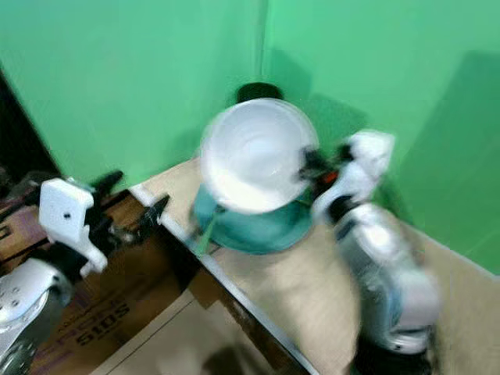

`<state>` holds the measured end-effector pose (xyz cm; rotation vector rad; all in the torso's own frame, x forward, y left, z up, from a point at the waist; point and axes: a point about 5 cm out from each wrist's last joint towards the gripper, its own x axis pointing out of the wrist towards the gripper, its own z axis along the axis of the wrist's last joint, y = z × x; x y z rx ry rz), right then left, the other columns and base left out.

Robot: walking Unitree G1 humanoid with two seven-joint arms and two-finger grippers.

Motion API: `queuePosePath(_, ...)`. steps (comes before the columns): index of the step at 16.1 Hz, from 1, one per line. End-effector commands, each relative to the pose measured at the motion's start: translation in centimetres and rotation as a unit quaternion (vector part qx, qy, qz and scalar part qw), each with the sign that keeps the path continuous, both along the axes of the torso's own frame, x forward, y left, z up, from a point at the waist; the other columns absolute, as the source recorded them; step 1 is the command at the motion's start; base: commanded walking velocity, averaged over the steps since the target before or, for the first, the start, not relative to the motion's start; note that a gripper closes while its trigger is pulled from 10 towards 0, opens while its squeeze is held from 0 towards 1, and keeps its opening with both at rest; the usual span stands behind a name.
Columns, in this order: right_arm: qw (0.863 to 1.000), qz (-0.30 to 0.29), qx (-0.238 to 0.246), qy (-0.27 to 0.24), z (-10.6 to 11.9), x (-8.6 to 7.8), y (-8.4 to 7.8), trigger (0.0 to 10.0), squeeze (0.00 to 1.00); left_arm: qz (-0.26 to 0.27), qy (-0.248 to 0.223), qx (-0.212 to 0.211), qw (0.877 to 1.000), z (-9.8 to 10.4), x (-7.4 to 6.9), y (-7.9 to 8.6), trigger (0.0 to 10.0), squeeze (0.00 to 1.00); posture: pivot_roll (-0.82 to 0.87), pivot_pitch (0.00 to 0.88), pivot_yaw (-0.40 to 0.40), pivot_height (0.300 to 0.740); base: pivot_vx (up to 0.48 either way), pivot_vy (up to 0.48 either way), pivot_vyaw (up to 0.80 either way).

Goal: Setting the table

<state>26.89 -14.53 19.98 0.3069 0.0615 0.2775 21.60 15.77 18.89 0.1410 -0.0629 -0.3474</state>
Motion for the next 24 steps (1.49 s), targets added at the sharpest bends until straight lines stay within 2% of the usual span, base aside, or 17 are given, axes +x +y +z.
queuePosePath(1,0.998,-0.024,-0.005,-0.051,1.7,-0.3,-0.5,10.0,0.0,0.017,0.002,-0.006,1.0,-0.2,0.3,-0.1,10.0,0.0,-0.06,0.0,-0.003,0.74,0.0,0.0,-0.77)
queuePosePath(6,0.997,-0.045,-0.008,-0.064,1.4,-0.9,0.2,10.0,0.0,0.047,0.0,-0.004,0.999,-0.3,0.7,-0.6,10.0,0.0,-0.06,0.0,-0.01,0.74,0.0,0.0,-0.77)
queuePosePath(16,0.998,-0.034,-0.026,-0.05,0.6,-0.6,1.1,10.0,0.0,0.048,0.005,-0.005,0.999,-0.4,1.0,-0.7,10.0,0.0,-0.06,0.0,-0.013,0.74,0.0,0.0,0.0)
queuePosePath(24,0.998,-0.026,-0.032,-0.045,0.4,-0.5,1.4,10.0,0.0,0.045,0.008,-0.006,0.999,-0.6,1.1,-0.8,10.0,0.0,-0.07,0.0,-0.018,0.74,-0.278,0.0,0.0)
